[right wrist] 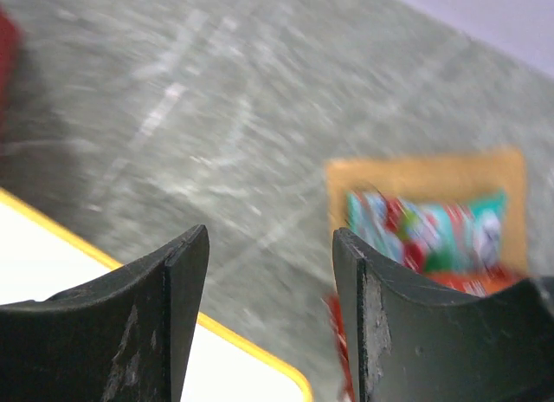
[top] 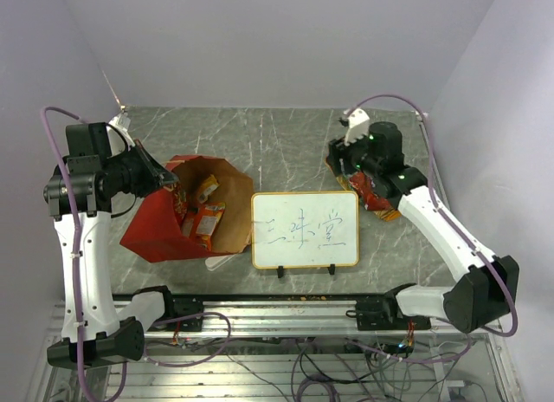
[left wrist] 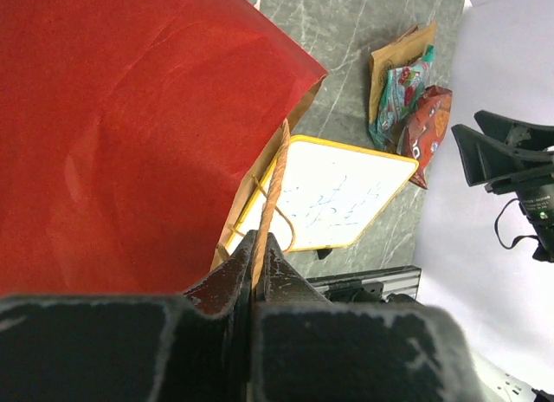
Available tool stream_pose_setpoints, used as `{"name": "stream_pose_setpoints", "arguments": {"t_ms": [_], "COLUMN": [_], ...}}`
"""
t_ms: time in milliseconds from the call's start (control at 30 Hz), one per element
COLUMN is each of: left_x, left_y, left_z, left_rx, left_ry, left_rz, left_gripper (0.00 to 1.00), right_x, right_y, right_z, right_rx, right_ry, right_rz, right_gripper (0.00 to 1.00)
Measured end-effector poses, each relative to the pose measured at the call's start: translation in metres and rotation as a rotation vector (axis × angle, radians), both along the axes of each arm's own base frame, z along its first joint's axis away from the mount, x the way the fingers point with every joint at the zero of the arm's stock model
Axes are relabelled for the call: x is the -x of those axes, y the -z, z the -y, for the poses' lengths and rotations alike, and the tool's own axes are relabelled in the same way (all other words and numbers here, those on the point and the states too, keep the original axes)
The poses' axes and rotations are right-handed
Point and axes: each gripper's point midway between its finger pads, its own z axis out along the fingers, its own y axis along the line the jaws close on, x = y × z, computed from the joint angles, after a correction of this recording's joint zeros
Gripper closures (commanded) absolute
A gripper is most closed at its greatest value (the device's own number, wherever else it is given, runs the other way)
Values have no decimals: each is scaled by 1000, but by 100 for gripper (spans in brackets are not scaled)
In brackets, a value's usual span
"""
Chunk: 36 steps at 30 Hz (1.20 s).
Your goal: Take the snacks out of the paper bag
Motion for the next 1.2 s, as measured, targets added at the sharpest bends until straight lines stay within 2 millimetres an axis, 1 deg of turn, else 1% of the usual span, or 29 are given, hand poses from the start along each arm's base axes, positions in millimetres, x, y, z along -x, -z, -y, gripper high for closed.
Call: {"name": "stream_pose_setpoints", "arguments": {"t_ms": [100,167,233,267,367,467,500,533,633,733,833,900,1000,1200], "left_x": [1,1,3,5,7,9,9,9,8,7,7,7,11,17], "left_y": [2,2,4,4,5,7,7,8,6,1,-6,-8,-7,-3], "left_z": [0,-1,-3,-4,-7,-10,-11,-12,-17,-24,-31,-35,-38,-36], "left_rx": [2,-1,-10,-15,-28,-41,-45,-51,-74,-113,-152,-175,-203,-208], "left_ry": [-7,-15,-28,-33,-48,-62,-66,-72,-91,-111,-126,-134,-136,-107], "left_rz": [-7,-11,-18,-22,-25,-32,-34,-38,-43,-35,-23,-16,-26,-46], "left_gripper": [93,93,93,93,93,93,93,93,93,93,93,93,93,93], "right_x": [3,12,26,32,59,96,105,119,150,176,197,212,233,282], "right_y": [-20,-29,-34,-34,-29,-16,-11,-6,10,28,43,50,52,48], "right_z": [-55,-98,-138,-153,-206,-258,-271,-289,-323,-348,-362,-369,-380,-419], "right_rx": [-35,-46,-54,-55,-43,-9,2,20,55,90,116,126,125,72], "right_ry": [-184,-331,-468,-517,-688,-852,-892,-946,-1051,-1133,-1192,-1231,-1283,-1381], "right_rz": [78,132,173,185,224,239,241,248,251,233,214,209,214,248], "right_gripper": [41,41,41,41,41,42,42,42,44,45,45,45,45,45]}}
